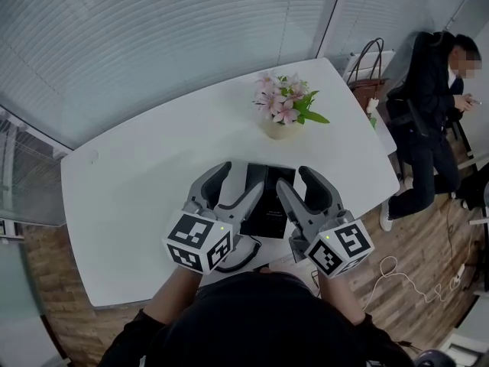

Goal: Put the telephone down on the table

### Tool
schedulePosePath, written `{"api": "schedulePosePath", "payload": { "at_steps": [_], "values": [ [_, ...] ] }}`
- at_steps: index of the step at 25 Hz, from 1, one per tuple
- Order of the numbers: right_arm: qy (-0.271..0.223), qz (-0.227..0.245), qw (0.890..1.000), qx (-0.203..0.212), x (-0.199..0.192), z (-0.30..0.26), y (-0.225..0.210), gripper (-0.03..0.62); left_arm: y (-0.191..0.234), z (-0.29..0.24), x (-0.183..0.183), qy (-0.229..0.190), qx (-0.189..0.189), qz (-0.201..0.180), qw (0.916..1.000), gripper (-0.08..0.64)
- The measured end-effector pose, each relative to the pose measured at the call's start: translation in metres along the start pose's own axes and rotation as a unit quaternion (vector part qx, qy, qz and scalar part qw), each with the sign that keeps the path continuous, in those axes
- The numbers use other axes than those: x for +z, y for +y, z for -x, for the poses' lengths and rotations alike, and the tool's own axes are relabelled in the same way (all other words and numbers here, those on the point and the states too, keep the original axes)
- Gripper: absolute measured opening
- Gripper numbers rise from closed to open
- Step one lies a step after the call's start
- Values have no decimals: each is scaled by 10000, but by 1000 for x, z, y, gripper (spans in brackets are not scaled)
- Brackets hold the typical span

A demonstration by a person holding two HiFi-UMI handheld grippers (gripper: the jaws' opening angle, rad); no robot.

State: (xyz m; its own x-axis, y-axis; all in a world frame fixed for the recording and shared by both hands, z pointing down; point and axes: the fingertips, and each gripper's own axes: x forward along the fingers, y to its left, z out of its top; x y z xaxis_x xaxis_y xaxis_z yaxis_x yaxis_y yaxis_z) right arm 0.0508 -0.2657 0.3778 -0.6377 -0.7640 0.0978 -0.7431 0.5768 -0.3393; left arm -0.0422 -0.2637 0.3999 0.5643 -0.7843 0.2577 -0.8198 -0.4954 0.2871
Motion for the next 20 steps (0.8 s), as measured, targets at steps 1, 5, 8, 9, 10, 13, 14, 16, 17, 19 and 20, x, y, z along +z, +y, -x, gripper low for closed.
{"api": "schedulePosePath", "payload": {
  "at_steps": [1, 5, 8, 9, 10, 13, 14, 16, 17, 19, 20],
  "values": [
    [-57, 36, 10000, 5, 4, 1, 1, 230, -2, 1, 3, -43, -16, -13, 10000, 305],
    [-271, 183, 9995, 33, 18, 4, 8, 216, -8, 6, 14, -214, -41, -153, 9996, 297],
    [-419, 315, 9986, 62, 28, 7, 12, 206, -11, 10, 21, -333, -7, -285, 9990, 283],
    [-462, 361, 9983, 66, 30, 7, 14, 202, -12, 11, 22, -372, -2, -308, 9988, 276],
    [-500, 403, 9979, 67, 33, 8, 15, 196, -12, 12, 24, -407, 2, -323, 9986, 270],
    [-596, 483, 9970, 60, 38, 9, 17, 179, -13, 15, 28, -490, 39, -397, 9980, 251],
    [-630, 506, 9967, 54, 40, 10, 18, 169, -13, 15, 29, -507, 62, -429, 9978, 244],
    [-685, 561, 9961, 37, 43, 11, 19, 145, -12, 16, 30, -536, 98, -470, 9974, 232],
    [-704, 588, 9958, 30, 45, 11, 20, 136, -13, 17, 31, -555, 103, -476, 9973, 227],
    [-739, 626, 9953, 29, 47, 12, 23, 127, -13, 19, 33, -607, 104, -486, 9969, 214],
    [-752, 641, 9951, 32, 48, 13, 24, 126, -13, 20, 34, -635, 112, -496, 9967, 205]
  ]
}}
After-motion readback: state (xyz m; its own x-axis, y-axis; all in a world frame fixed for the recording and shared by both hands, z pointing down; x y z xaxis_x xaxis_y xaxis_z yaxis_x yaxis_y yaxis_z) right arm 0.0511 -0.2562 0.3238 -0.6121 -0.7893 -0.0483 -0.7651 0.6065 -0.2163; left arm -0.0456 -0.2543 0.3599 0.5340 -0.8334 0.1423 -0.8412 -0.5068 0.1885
